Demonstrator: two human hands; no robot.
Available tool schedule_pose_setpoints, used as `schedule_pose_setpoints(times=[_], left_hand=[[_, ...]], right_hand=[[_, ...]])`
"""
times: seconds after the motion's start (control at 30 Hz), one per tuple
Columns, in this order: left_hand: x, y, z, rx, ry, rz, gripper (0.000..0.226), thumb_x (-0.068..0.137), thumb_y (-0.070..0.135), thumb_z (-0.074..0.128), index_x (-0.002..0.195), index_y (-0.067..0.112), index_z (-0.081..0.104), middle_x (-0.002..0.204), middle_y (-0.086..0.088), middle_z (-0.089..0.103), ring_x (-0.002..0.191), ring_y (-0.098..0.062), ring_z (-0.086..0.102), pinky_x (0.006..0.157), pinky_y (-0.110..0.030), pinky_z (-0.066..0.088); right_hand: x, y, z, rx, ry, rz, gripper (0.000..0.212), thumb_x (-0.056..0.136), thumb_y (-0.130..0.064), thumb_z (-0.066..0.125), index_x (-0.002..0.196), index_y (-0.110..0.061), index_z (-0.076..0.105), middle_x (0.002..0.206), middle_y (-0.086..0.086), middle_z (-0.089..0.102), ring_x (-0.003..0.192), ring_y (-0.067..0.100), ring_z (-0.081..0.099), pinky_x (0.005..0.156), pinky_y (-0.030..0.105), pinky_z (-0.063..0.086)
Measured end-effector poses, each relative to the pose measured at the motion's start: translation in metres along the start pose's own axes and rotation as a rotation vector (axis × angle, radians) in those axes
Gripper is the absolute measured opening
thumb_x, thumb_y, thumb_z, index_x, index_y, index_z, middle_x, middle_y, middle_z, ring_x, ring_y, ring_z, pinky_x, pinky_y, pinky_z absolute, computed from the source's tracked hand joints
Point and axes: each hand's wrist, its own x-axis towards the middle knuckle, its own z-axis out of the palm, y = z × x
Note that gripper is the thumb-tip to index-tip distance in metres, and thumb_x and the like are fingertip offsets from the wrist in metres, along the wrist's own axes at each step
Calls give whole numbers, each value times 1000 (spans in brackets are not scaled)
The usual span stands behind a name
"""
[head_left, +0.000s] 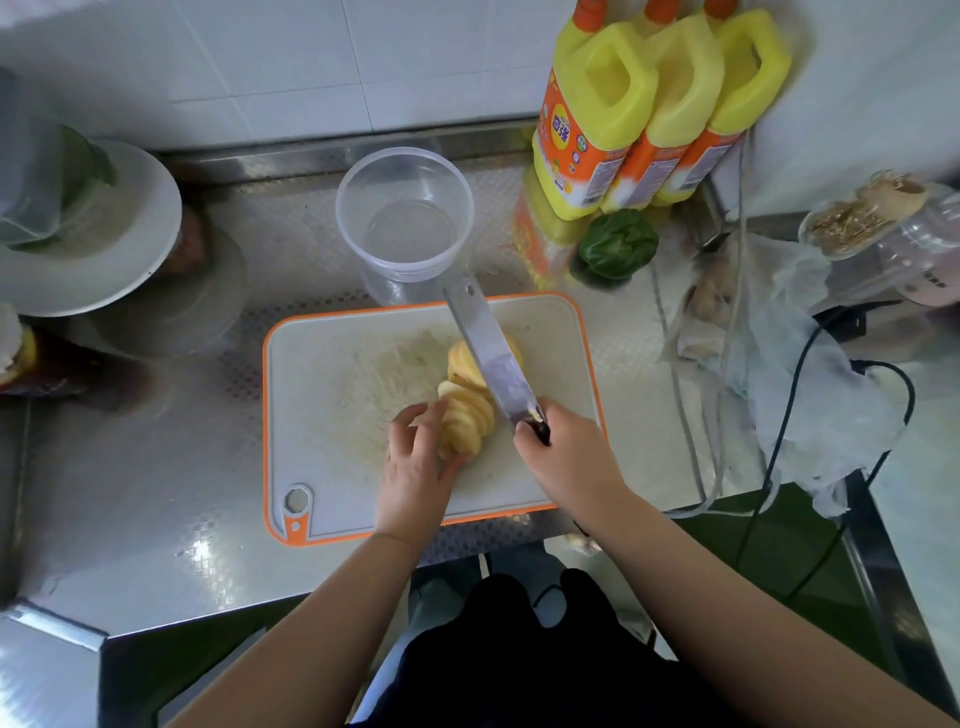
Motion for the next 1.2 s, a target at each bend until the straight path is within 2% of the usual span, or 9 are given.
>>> schedule_pose_setpoints(times=[0.1,0.3,0.5,0.63,0.77,0.87,0.97,1.07,1.2], left_hand=[[2,3,2,76,-21,5,74,81,21,79,138,38,34,138,-7,41,114,-31,51,85,-46,53],[-1,10,4,65,33,9,68,86,14,74,145,22,40,139,-11,49,120,-35,50,96,-47,49],[1,30,5,-207,126,-317,58,93,11,64,146,16,41,131,-1,49,114,-16,51,89,-37,55],[-3,38,9,-267,138,-391,54,94,14,63,143,15,42,132,0,47,113,-15,55,94,-36,53],[-14,36,17,-216,59,-397,73,89,28,70,151,18,33,145,-1,40,130,-23,47,105,-46,45],[-16,42,25,-148,49,-402,86,87,25,73,155,13,23,154,-7,32,138,-23,30,114,-40,31],[-14,47,30,-81,75,-392,87,88,22,73,156,11,20,152,-11,33,135,-25,29,111,-35,27],[-15,41,32,-59,96,-365,83,89,21,72,155,11,24,142,-13,38,128,-28,37,108,-35,33],[-15,36,32,-95,139,-333,74,92,17,69,154,14,29,126,-6,37,116,-31,49,101,-48,47]], right_hand=[[-2,9,0,18,15,20,35,91,-24,50,63,-28,30,53,-4,40,50,16,39,51,32,31],[-5,25,4,-10,-7,13,28,91,-27,48,68,-31,34,56,-4,45,55,19,45,55,32,37],[-7,32,3,-14,-27,-27,14,94,-25,47,83,-29,40,55,-7,43,50,10,41,55,29,34],[-9,37,5,-30,-9,-60,13,94,-24,48,85,-28,40,53,-7,40,50,12,40,56,30,35],[-11,43,8,-39,4,-90,10,94,-24,49,86,-26,44,53,-6,42,47,10,41,52,29,35],[-11,45,8,-48,8,-100,12,94,-25,50,85,-26,42,52,-6,40,45,9,39,48,27,31],[-10,46,8,-53,4,-107,12,94,-26,49,85,-26,42,51,-6,40,46,11,39,51,31,34],[-9,48,7,-58,5,-117,14,94,-25,50,83,-26,42,50,-6,39,45,10,38,50,29,32],[-7,49,6,-72,9,-134,12,94,-25,50,84,-26,44,50,-7,39,44,9,38,49,26,29]])
